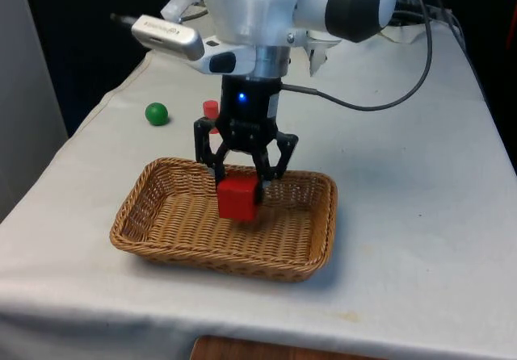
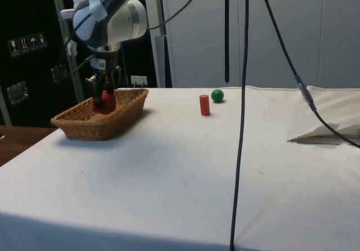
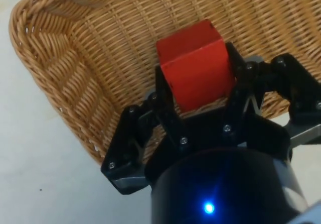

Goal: Pick up the object to the left of the cylinder and place it into the basket.

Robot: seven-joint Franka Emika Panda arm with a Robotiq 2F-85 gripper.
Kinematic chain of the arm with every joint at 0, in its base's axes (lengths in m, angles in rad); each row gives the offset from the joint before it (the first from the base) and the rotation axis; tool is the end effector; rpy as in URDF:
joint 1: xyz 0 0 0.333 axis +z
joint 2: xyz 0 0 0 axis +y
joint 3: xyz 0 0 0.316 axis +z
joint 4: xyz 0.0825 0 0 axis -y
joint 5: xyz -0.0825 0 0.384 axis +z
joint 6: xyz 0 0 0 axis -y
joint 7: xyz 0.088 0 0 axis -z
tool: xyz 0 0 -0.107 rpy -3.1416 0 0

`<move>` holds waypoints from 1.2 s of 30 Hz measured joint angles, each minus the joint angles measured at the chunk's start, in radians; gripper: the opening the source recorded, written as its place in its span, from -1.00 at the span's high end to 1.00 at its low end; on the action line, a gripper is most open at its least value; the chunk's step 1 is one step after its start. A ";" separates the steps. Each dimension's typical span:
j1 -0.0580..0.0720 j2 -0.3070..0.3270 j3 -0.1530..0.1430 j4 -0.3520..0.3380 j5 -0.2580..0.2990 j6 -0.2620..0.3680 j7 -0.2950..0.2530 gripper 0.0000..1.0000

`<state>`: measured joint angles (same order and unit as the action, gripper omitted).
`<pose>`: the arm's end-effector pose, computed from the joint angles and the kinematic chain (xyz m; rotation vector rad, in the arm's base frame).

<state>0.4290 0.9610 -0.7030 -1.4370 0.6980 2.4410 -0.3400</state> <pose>0.7403 -0.0796 0.2307 3.0060 -0.1643 0.4211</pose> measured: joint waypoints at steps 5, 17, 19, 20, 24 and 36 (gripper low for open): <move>0.000 0.013 0.000 0.006 0.033 -0.009 -0.013 0.96; -0.002 0.039 -0.003 0.023 0.046 -0.008 -0.016 -0.89; -0.002 0.039 -0.003 0.023 0.046 -0.007 -0.016 -1.00; -0.002 0.040 -0.003 0.023 0.046 -0.007 -0.016 -1.00; -0.002 0.040 -0.003 0.023 0.046 -0.007 -0.016 -1.00; 0.027 -0.004 -0.050 0.007 0.045 -0.049 -0.017 -1.00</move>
<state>0.4560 0.9570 -0.7530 -1.4300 0.7430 2.3920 -0.3570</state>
